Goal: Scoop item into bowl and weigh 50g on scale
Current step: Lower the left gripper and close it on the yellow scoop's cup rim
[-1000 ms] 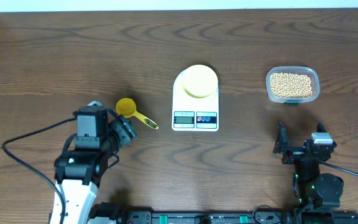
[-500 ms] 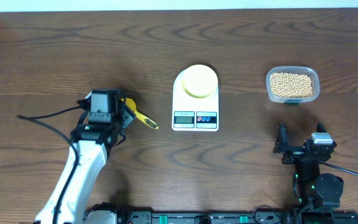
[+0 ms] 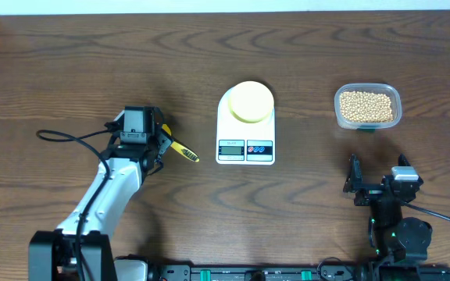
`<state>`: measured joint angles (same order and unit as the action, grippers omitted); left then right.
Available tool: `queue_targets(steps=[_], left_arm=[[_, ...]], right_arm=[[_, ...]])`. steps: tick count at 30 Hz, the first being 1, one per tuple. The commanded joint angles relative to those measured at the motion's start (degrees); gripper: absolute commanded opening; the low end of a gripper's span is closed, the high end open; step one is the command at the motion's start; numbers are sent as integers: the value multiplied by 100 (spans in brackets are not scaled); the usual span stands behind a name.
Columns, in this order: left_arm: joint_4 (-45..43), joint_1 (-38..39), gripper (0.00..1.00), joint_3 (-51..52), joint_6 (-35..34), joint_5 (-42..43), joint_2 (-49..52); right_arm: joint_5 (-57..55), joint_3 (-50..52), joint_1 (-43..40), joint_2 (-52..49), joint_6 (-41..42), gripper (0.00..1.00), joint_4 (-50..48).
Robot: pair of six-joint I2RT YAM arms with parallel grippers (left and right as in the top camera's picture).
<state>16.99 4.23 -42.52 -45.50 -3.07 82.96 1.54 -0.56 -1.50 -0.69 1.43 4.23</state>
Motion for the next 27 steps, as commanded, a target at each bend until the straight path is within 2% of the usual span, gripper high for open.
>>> queue_targets(steps=[1, 11, 22, 27], left_arm=[[-42, -2, 59, -120, -138, -105, 164], [-664, -2, 59, -120, -136, -170, 645], [-944, -2, 47, -120, -136, -409, 918], [-966, -2, 46, -118, -136, -409, 988]], right_arm=[[13, 24, -28, 35, 20, 99, 4], [13, 24, -28, 35, 22, 99, 4], [15, 24, -28, 35, 22, 99, 4], [13, 24, -28, 35, 22, 99, 4]])
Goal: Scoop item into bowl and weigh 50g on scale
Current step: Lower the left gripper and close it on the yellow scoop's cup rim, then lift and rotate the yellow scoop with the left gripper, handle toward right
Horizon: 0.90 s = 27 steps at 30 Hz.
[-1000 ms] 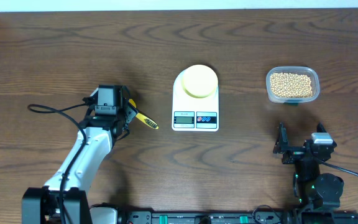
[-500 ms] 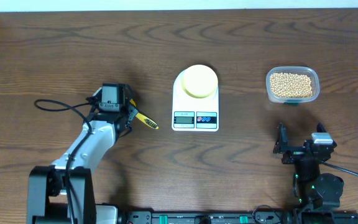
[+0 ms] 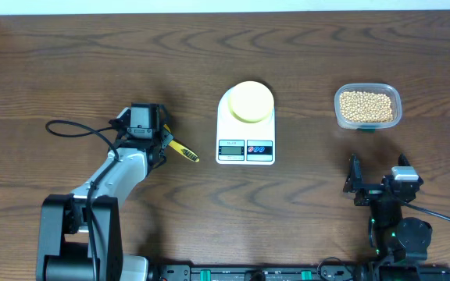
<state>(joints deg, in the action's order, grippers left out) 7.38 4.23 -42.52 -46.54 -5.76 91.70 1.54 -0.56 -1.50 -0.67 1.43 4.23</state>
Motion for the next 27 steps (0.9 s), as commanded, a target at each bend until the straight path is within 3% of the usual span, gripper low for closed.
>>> queue_targets(steps=[1, 5, 9, 10, 18, 27], left_arm=[[-4, -2, 46, -118, -31, -140, 146], [-33, -2, 40, -116, -31, -138, 402], [-107, -2, 19, -116, -31, -138, 553], [-105, -2, 8, -116, -31, -136, 553], [74, -2, 7, -118, -31, -90, 116], [1235, -2, 7, -118, -28, 164, -1635]], right_arm=[[13, 24, -28, 33, 20, 99, 4], [13, 24, -28, 33, 22, 99, 4], [13, 24, -28, 33, 22, 99, 4], [13, 24, -28, 33, 22, 99, 4], [13, 24, -28, 33, 22, 99, 4], [13, 24, -28, 33, 22, 99, 4]])
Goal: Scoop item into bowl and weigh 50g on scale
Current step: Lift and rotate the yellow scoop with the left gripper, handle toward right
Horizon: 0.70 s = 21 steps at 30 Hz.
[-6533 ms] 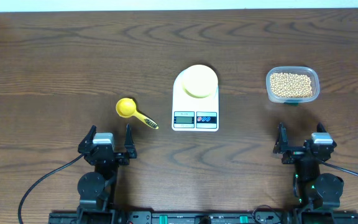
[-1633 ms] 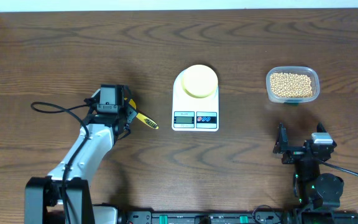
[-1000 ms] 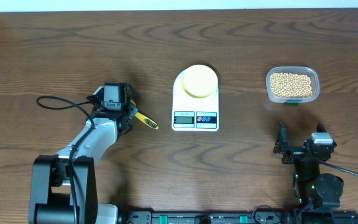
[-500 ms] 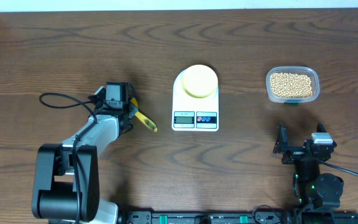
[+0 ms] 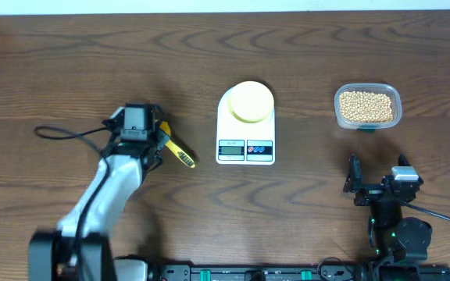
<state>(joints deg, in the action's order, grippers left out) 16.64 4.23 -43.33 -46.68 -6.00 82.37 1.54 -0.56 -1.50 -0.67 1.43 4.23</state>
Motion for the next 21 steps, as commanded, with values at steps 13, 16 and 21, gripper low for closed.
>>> queue_targets(steps=[13, 16, 21], left_arm=[[1567, -2, 7, -37, 1259, 1589, -2728], [1862, -2, 7, -37, 1255, 1589, -2837], [2177, -2, 7, -35, 1156, 1585, -2824]], right_arm=[[13, 24, -28, 33, 22, 99, 4], [13, 24, -28, 33, 22, 99, 4], [13, 24, -28, 33, 22, 99, 4]])
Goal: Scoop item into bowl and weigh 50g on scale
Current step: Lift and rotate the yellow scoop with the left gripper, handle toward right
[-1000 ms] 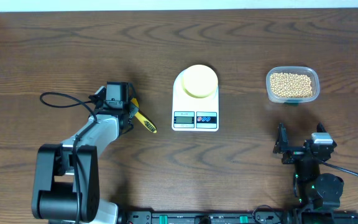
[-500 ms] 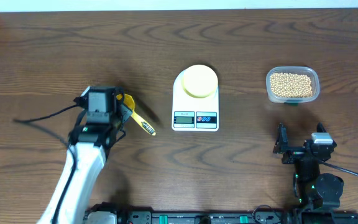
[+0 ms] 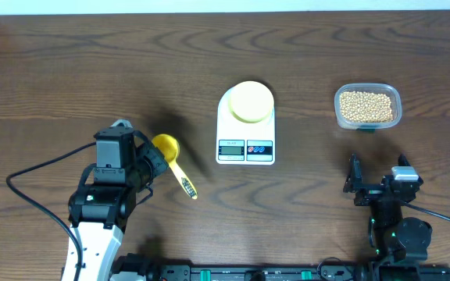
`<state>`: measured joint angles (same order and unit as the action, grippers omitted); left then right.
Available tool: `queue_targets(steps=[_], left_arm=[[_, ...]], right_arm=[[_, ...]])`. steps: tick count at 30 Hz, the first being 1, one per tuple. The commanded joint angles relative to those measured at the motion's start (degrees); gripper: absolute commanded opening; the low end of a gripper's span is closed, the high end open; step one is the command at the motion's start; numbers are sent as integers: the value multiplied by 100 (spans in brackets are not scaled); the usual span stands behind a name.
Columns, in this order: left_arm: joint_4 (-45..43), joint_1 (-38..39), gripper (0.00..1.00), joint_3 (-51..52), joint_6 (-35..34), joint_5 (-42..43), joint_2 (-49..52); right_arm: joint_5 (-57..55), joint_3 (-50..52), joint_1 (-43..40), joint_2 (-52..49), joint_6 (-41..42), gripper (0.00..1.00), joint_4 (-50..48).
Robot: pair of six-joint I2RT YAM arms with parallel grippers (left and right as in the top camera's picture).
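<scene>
A yellow scoop (image 3: 170, 156) is lifted at the left, its round bowl facing up and its handle slanting down to the right. My left gripper (image 3: 153, 158) is shut on it near the bowl end. A pale yellow bowl (image 3: 250, 101) stands on the white scale (image 3: 245, 148) at mid-table. The clear container of beans (image 3: 367, 107) sits far right. My right gripper (image 3: 355, 181) rests at the near right, well away from everything; its fingers are too small here to read.
The left arm's black cable (image 3: 41, 168) loops across the table to the left of the arm. The table's far edge meets a white wall (image 3: 225, 6) at the top.
My left gripper has pulled back toward the near left with the scoop. The scoop's bowl, hidden under the gripper before, now shows facing up. The right arm has not moved.
At first my left gripper sat over the scoop left of the scale, only the handle poking out to the right. It stayed there with small shifts of the arm and cable. Now the scoop is held up, nearer the front edge.
</scene>
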<state>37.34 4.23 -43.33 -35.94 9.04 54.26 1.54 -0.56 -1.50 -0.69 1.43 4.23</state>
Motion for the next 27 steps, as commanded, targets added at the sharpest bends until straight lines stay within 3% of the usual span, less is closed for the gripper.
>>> queue_targets(steps=[1, 10, 19, 27], left_arm=[[151, -2, 7, -35, -26, 83, -13], [256, -2, 7, -35, -1377, -400, -2], [271, -2, 7, -35, -1613, -507, 2], [372, -2, 7, -28, -2234, -616, 24]], right_arm=[[13, 24, -28, 35, 22, 99, 4], [13, 24, -28, 35, 22, 99, 4], [13, 24, -28, 35, 22, 99, 4], [13, 24, -28, 35, 22, 99, 4]])
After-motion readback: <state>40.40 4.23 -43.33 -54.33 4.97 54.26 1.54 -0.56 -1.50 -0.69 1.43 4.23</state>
